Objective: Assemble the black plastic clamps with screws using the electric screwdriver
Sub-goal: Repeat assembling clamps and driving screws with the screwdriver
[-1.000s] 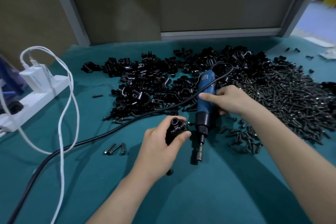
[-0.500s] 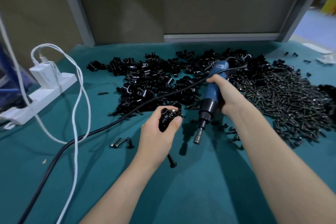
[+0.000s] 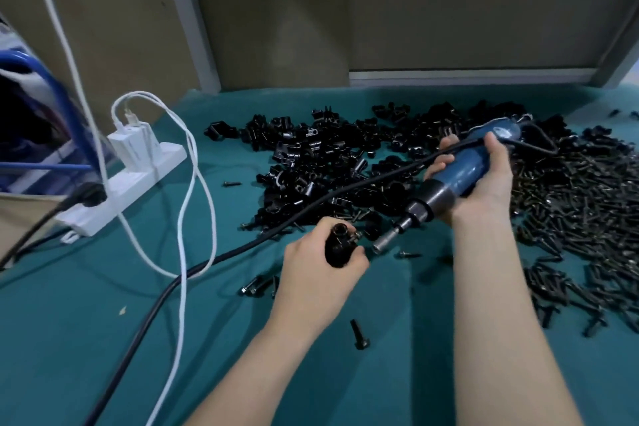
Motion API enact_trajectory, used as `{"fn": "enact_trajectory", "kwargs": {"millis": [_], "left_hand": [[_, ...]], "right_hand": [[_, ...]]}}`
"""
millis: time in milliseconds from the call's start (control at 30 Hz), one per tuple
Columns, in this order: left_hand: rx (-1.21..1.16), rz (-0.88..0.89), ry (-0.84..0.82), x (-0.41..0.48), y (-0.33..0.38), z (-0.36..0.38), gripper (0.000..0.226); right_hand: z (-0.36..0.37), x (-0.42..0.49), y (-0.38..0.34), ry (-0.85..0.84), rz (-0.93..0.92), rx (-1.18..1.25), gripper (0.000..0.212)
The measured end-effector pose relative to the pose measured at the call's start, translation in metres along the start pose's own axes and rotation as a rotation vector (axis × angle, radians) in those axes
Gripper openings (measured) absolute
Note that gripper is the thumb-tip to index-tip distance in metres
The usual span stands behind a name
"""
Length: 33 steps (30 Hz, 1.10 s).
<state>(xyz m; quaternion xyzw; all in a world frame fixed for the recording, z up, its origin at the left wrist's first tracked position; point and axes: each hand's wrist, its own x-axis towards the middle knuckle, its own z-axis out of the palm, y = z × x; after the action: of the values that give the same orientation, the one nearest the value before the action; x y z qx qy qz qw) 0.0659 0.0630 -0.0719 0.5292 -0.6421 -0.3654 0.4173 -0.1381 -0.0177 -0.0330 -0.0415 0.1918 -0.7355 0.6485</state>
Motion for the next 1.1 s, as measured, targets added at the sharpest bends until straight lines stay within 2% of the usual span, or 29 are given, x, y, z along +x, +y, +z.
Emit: {"fn": "enact_trajectory", "kwargs": {"millis": [133, 267, 633, 833, 1100], "left_hand": [[0.054, -0.009, -0.039, 0.002, 0.001, -0.007, 0.021], [0.022, 0.001, -0.003, 0.003, 0.0, -0.006, 0.019], [0.014, -0.047, -0.005, 0.006, -0.001, -0.006, 0.023], [-0.009, -0.064, -0.02, 0.005, 0.002, -0.007, 0.016], [-0.152, -0.147, -0.036, 0.007, -0.001, -0.006, 0.012]], "right_hand": [[-0.01, 0.006, 0.008, 0.1, -0.053, 0.039, 0.027], [-0.012, 0.009, 0.01, 0.157, -0.104, 0.032, 0.02], [-0.006, 0.008, 0.018, 0.158, -0.132, -0.048, 0.015], [-0.005, 0.005, 0.023, 0.052, -0.155, 0.04, 0.005], [-0.004, 0.003, 0.024, 0.057, -0.158, 0.1, 0.013]]}}
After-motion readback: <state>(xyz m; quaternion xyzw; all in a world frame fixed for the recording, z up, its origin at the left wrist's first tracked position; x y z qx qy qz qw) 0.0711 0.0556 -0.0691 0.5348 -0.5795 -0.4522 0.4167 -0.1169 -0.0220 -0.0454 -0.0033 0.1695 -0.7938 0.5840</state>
